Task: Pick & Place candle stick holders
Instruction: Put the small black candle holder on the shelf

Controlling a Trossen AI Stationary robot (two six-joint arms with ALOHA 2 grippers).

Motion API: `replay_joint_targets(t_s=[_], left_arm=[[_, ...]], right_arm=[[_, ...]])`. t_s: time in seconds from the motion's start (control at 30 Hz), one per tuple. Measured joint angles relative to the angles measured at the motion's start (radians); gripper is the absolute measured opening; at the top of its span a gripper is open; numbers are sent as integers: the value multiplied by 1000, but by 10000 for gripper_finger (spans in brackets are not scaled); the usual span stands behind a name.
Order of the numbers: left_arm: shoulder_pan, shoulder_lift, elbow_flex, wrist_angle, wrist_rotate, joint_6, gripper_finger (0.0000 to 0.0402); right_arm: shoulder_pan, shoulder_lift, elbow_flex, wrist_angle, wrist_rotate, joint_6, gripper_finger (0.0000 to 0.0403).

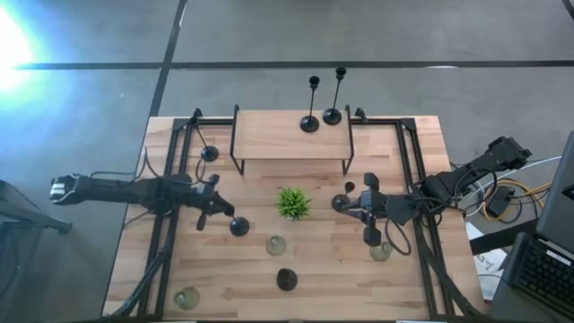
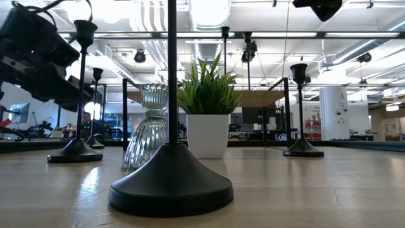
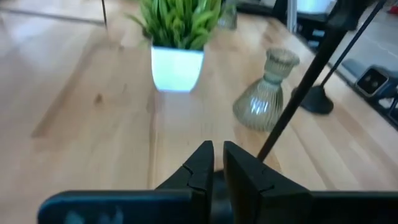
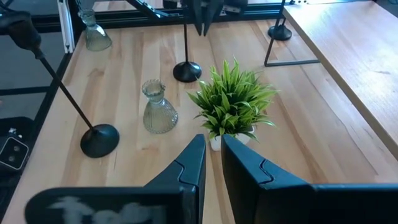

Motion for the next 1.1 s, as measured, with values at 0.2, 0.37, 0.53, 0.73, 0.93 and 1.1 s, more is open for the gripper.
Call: replay_joint_targets(t_s=[0.2, 0.37, 0.53, 0.73, 0.93, 1.1], left_arm=[[0, 15, 7, -7, 5, -24, 96], [0, 15, 7, -1, 51, -78, 144], [0, 15, 9, 6, 165, -100, 172], [0, 14, 9, 78, 165, -52, 177], [-3, 14, 9, 152, 153, -59, 177], [-13, 15, 10, 213, 152, -60, 177]], right_arm=[[0, -4, 0, 4, 0, 0, 43], [0, -16, 1, 17, 4, -2, 43], [-1, -36, 1, 19, 65, 0, 43], [-1, -53, 1, 25, 111, 0, 43], [0, -52, 1, 26, 113, 23, 43], [0, -51, 1, 26, 113, 24, 43]])
